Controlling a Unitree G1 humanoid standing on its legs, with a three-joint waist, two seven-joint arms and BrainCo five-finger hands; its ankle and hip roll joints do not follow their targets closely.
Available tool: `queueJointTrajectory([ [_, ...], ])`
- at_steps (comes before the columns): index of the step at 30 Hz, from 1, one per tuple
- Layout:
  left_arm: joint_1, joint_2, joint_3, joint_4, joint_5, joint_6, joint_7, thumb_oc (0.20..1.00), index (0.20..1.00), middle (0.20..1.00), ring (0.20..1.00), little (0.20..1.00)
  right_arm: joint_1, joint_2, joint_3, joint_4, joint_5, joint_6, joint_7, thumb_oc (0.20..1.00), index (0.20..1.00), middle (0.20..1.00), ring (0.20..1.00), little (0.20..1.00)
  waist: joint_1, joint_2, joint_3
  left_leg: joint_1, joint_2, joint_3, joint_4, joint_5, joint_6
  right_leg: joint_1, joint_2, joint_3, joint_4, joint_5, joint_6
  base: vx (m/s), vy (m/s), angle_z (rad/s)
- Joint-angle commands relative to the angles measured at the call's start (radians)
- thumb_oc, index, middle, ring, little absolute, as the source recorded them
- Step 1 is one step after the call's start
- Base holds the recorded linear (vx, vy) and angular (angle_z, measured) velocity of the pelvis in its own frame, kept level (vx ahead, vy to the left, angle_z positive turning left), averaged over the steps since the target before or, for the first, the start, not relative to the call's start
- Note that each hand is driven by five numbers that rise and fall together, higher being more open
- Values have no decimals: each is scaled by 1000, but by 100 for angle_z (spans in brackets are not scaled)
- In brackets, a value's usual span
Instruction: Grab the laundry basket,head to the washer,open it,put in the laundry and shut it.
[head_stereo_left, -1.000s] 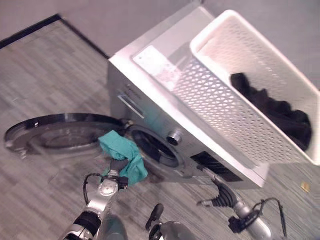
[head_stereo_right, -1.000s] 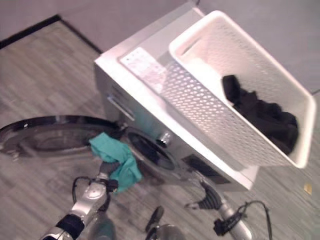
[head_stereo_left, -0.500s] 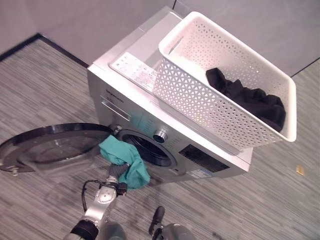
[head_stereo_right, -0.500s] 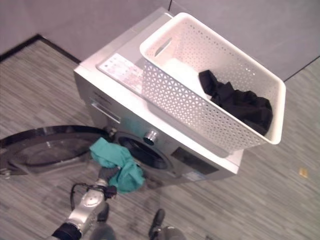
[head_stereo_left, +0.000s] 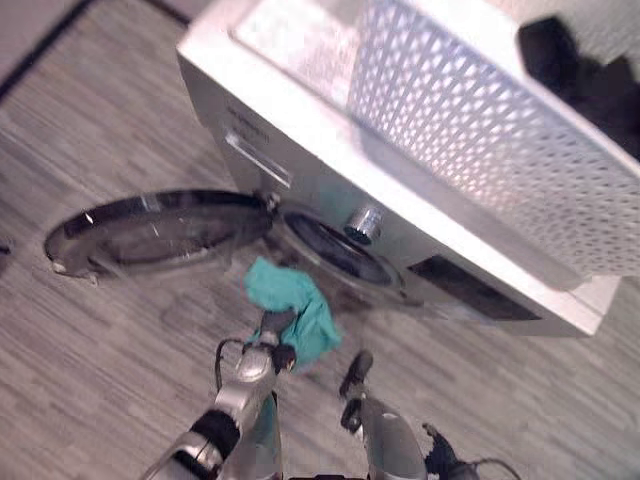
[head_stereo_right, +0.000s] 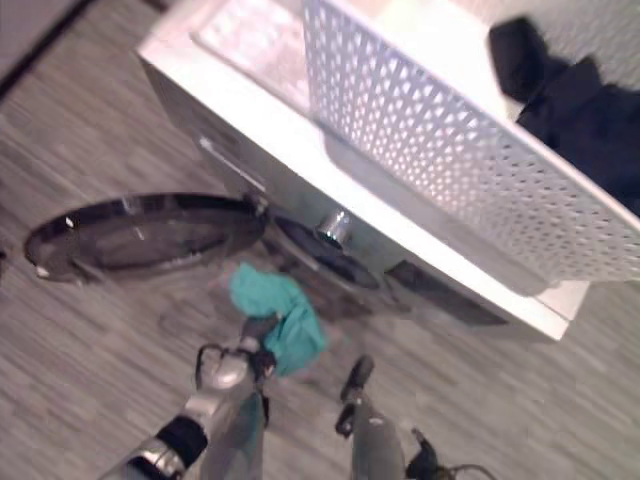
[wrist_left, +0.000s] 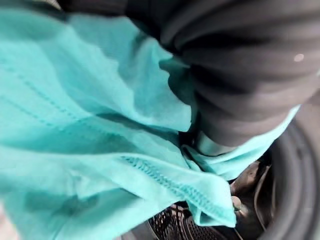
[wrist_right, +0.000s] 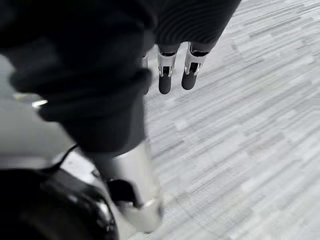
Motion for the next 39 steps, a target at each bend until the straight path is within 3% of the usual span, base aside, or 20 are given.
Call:
queueJointTrajectory([
  [1, -68, -55, -6, -13, -35, -67, 22, 200, 200, 200, 200, 200, -85, 37, 5, -21, 76, -12, -82, 1000, 1000, 1000, 1000, 1000, 11, -26, 11, -45, 7, 4, -65, 9, -4, -2, -79, 0, 27, -13, 63, -201, -35, -5],
  [9, -206, -64, -49, 20, -46, -73, 50, 200, 200, 200, 200, 200, -148, 72, 86, 104, 136, -5, -62, 1000, 1000, 1000, 1000, 1000, -19, -40, 25, -257, 10, -13, 90, -17, 9, -200, -81, 41, 102, -14, 43, -84, -13, 0],
  [17, -383, -78, 35, 52, -104, -113, 135, 200, 200, 200, 200, 200, -188, 61, 155, -65, 153, -31, -88, 1000, 1000, 1000, 1000, 1000, -83, -73, 25, -498, 17, -26, 207, -47, 16, -470, -71, 98, 221, -33, 27, -67, -29, -9],
  [25, -492, -87, 55, 51, -72, -133, 189, 200, 200, 200, 200, 200, -211, 34, 152, -140, 145, -43, -105, 1000, 1000, 1000, 1000, 1000, -122, -79, 25, -610, 16, -44, 266, -72, 25, -605, -76, 124, 315, -65, 19, -1, -25, -4],
  [31, -693, 19, 97, 95, -69, -169, 239, 200, 200, 200, 200, 200, -184, -3, 118, -211, 137, -66, -93, 1000, 1000, 1000, 1000, 1000, -162, -74, 24, -730, 19, -58, 369, -107, 20, -735, -91, 157, 459, -119, 10, 26, -39, 1],
  [35, -784, 91, 97, 110, -52, -188, 274, 200, 200, 200, 200, 200, -143, -27, 79, -264, 143, -81, -80, 1000, 1000, 1000, 1000, 1000, -187, -63, -12, -829, 29, -51, 452, -132, 9, -830, -103, 168, 570, -161, 0, 33, -36, 6],
  [37, -816, 152, 99, 130, -41, -194, 287, 200, 200, 200, 200, 200, -120, -37, 61, -311, 153, -92, -72, 1000, 1000, 1000, 1000, 1000, -199, -61, -35, -874, 47, -42, 492, -142, 2, -880, -110, 168, 627, -182, -3, 74, -45, 18],
  [38, -853, 246, 112, 170, -49, -204, 297, 200, 200, 200, 200, 200, -87, -50, 45, -382, 164, -115, -46, 1000, 1000, 1000, 1000, 1000, -214, -60, -65, -924, 74, -18, 547, -158, -3, -938, -118, 168, 694, -204, -6, 91, -44, 12],
  [39, -853, 247, 112, 171, -51, -204, 296, 200, 200, 200, 200, 200, -86, -51, 45, -384, 164, -114, -46, 1000, 1000, 1000, 1000, 1000, -215, -60, -68, -929, 74, -18, 551, -160, -3, -943, -119, 169, 697, -206, -7, 85, -28, -3],
])
